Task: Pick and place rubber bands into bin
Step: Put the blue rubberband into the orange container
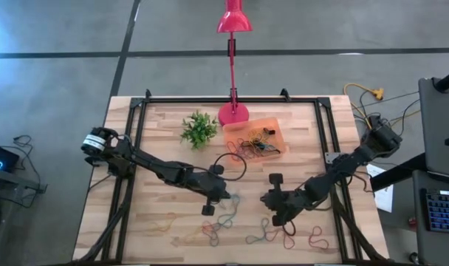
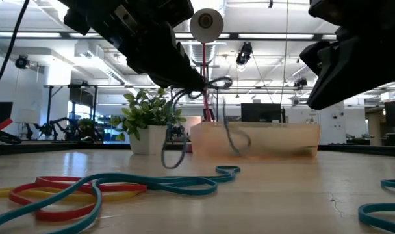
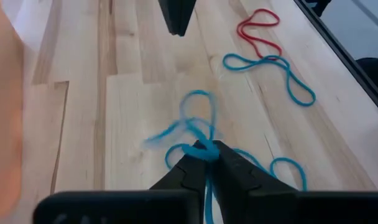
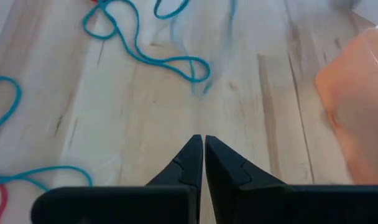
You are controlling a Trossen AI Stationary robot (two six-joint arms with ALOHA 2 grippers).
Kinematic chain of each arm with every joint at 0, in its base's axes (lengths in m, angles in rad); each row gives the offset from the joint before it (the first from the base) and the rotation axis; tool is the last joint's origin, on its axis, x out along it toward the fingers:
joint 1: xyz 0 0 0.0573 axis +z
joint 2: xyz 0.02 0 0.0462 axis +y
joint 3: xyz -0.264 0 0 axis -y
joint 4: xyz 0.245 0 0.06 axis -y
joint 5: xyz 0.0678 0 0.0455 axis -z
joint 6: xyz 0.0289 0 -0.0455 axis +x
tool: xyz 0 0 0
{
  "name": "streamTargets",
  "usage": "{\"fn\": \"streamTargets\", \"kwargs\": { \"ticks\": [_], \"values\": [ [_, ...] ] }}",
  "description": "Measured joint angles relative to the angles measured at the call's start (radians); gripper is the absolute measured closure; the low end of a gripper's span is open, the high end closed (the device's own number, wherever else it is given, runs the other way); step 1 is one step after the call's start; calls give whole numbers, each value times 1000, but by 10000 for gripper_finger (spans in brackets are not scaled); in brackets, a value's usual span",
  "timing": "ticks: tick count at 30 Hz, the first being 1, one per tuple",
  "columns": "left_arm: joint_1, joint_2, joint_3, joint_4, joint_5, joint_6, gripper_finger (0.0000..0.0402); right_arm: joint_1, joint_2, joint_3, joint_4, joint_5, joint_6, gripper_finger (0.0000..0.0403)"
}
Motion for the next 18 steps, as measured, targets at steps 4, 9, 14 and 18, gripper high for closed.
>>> {"fn": "streamTargets", "kwargs": {
  "ticks": [4,9,14,18],
  "values": [
    [0,0,-1,0,0,-1,372,2,10,0,-1,-2,1,395],
    [-1,0,-3,0,0,-23,361,-1,11,0,14,2,30,395],
    [-2,0,-5,-9,1,-28,360,0,16,0,54,0,26,379],
    [-5,16,-6,-17,2,-28,360,0,16,0,65,-3,27,347]
  ]
}}
